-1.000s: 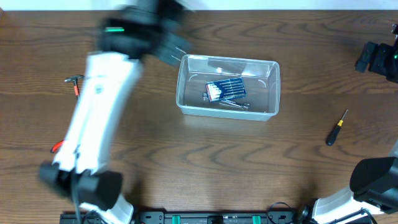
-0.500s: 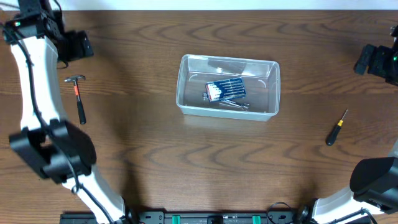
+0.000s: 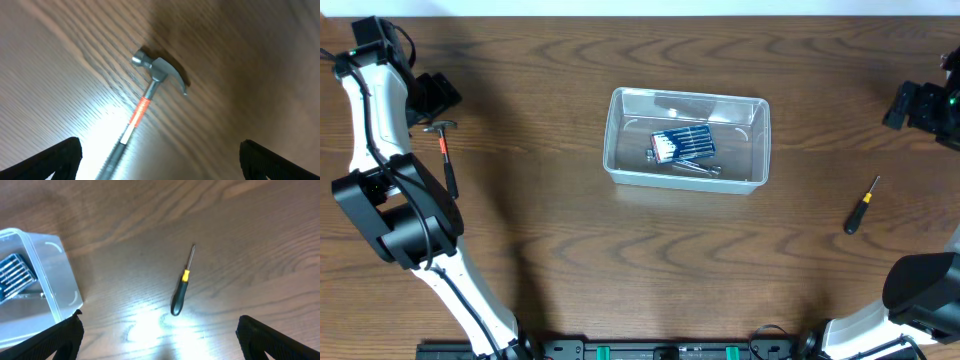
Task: Pack container
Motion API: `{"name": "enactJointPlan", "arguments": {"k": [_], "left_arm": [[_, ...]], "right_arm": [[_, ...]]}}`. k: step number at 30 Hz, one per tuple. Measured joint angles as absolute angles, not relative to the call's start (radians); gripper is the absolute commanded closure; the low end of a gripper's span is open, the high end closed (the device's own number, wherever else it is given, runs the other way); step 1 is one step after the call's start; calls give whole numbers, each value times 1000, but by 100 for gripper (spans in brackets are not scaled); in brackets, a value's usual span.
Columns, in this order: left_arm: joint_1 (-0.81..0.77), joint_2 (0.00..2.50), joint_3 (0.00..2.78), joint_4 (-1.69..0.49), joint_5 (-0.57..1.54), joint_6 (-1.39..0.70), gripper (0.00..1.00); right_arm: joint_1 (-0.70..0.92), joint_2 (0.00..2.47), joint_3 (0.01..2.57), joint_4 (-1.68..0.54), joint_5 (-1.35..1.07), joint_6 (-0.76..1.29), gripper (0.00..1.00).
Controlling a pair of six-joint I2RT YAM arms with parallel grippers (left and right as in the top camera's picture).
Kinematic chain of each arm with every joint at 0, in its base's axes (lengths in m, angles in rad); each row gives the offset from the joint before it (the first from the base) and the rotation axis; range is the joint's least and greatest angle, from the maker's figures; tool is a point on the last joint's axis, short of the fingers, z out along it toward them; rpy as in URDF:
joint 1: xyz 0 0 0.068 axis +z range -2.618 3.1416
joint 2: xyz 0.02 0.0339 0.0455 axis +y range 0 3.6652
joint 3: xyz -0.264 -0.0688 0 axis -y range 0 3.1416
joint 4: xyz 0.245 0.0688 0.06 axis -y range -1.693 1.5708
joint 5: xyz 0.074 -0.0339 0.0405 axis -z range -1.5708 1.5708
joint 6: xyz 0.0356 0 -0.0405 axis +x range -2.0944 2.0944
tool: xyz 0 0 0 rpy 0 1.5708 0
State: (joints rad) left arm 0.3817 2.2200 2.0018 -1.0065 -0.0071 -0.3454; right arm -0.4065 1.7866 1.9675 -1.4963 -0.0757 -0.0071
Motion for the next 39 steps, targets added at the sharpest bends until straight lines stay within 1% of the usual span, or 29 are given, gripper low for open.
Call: {"name": "enactJointPlan", "arguments": {"k": [6, 9, 15, 23, 31, 39], "left_arm": [[364, 2220, 2002, -936, -6, -719, 2], [364, 2220, 2002, -910, -7, -868, 2], [365, 2220, 2002, -893, -6, -1045, 2], [367, 2220, 2002, -889, -7, -1103, 1], [401, 2235, 2002, -958, 1, -1038, 1], [428, 2334, 2001, -966, 43, -1021, 1]], "right_arm": [[-393, 1787, 1967, -1525, -76, -8, 1], [-389, 1787, 1967, -1536, -78, -8, 1], [-389, 1787, 1967, -1556, -78, -8, 1], [-389, 1787, 1967, -1563, -78, -8, 1], [-389, 1787, 1967, -1563, -79, -8, 1], [-389, 1787, 1967, -1564, -78, -8, 1]]}}
